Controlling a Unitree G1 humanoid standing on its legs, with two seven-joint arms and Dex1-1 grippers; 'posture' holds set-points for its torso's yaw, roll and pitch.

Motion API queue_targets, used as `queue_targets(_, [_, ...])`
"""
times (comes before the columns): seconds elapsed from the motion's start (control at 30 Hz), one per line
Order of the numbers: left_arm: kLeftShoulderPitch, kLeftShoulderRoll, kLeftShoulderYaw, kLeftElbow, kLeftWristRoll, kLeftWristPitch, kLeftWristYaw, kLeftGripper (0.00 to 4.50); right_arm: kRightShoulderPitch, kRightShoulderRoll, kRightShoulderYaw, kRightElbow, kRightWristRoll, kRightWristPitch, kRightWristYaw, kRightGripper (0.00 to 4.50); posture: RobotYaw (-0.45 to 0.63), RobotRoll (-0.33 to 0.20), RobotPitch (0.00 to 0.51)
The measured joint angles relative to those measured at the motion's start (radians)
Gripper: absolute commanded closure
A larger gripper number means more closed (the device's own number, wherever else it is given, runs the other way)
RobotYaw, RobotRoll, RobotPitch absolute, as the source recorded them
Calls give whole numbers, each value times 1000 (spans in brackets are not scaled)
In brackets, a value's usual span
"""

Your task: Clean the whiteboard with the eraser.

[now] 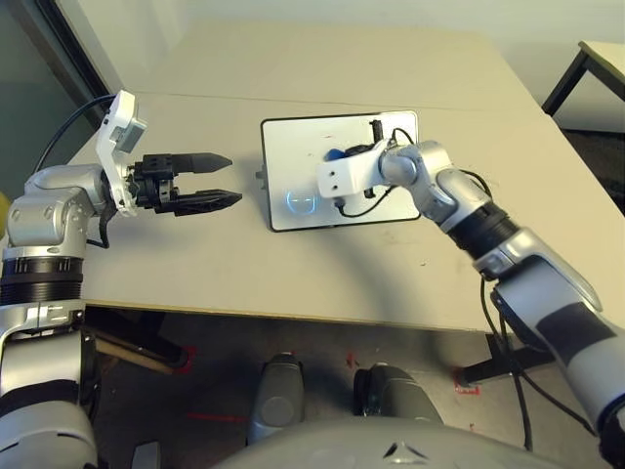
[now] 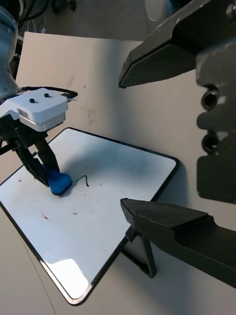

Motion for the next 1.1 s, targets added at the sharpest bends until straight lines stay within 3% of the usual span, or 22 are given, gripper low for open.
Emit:
queue_targets(0.33, [-22,0,-9,10,1,-1,-1,0,27,-27,0,-41,-8,8,25,4132,333,0,31])
queue_targets(0.9, [-21,-1,-10,28,1,-4,0,0,-74,111,8,89,-31,-16,-18,4132,357,0,25])
queue_targets(1.1, [-20,-1,-10,27,0,-5,0,0,-81,111,15,117,-31,-36,-39,4132,355,0,22])
